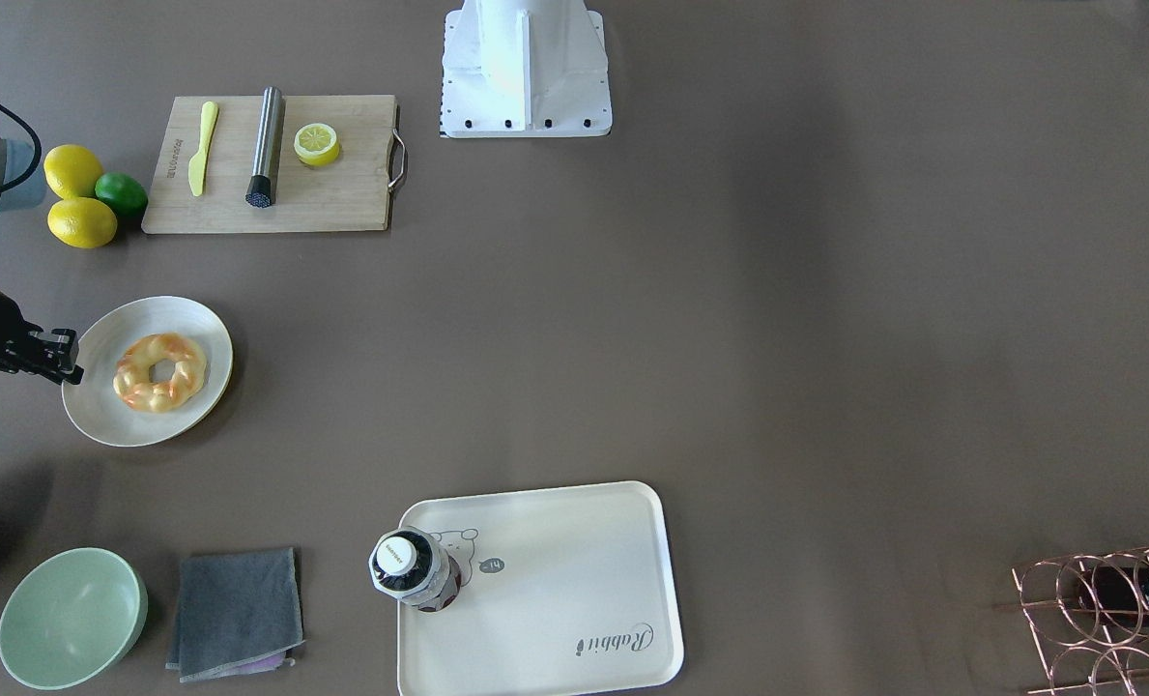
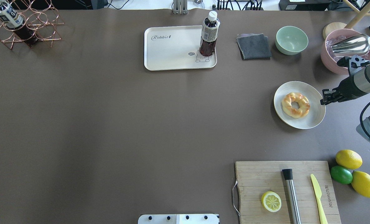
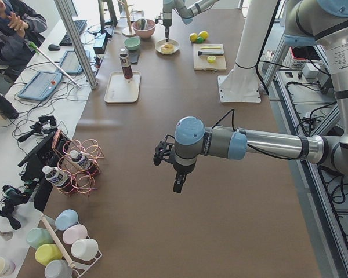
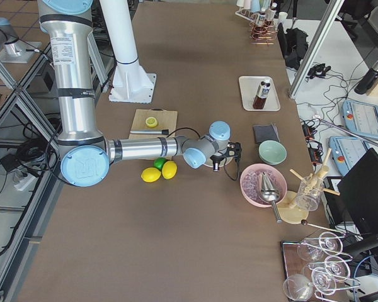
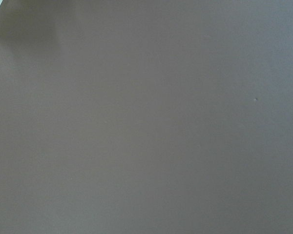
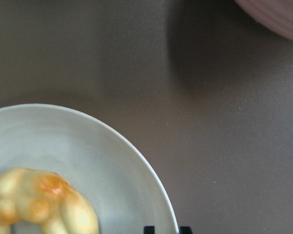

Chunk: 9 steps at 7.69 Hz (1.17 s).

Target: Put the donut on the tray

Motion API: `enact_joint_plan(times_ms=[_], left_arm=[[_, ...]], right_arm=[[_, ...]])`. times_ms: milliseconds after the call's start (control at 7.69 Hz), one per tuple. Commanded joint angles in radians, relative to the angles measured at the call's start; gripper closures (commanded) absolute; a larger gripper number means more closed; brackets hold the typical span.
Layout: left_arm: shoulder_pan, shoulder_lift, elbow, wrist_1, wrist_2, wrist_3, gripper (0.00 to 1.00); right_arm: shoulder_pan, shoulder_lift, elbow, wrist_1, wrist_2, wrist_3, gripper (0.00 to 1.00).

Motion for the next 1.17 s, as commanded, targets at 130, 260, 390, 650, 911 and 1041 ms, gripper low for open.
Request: enact_joint_plan(times_ms=[130,260,390,650,911,1041], left_arm=[[0.000,-0.001,0.000,-0.001,0.000,-0.001,0.03],[0.000,-0.001,-0.002,-0.001,0.000,-0.003,0.03],[0.009,-0.015,-0.008,-0.002,-0.003,-0.035,0.03],[0.111,-0.132,-0.011,-0.011,-0.034,-0.255,0.03],[0.257,-0.290,-0.011,-0.010,-0.032,-0.517,0.03],[0.328,-0.366,-0.017,-0.010,-0.032,-0.666,0.03]], right_arm=[[0.003,-0.009,0.192,-0.003,0.019,0.158,1.00],[0.003,-0.008,0.246,-0.003,0.039,0.224,1.00],[0.000,-0.005,0.305,-0.006,0.061,0.272,1.00],[-0.060,-0.002,0.391,-0.012,0.049,0.356,1.00],[-0.101,0.029,0.436,-0.064,0.038,0.361,1.00],[-0.115,0.105,0.450,-0.168,0.036,0.361,1.00]])
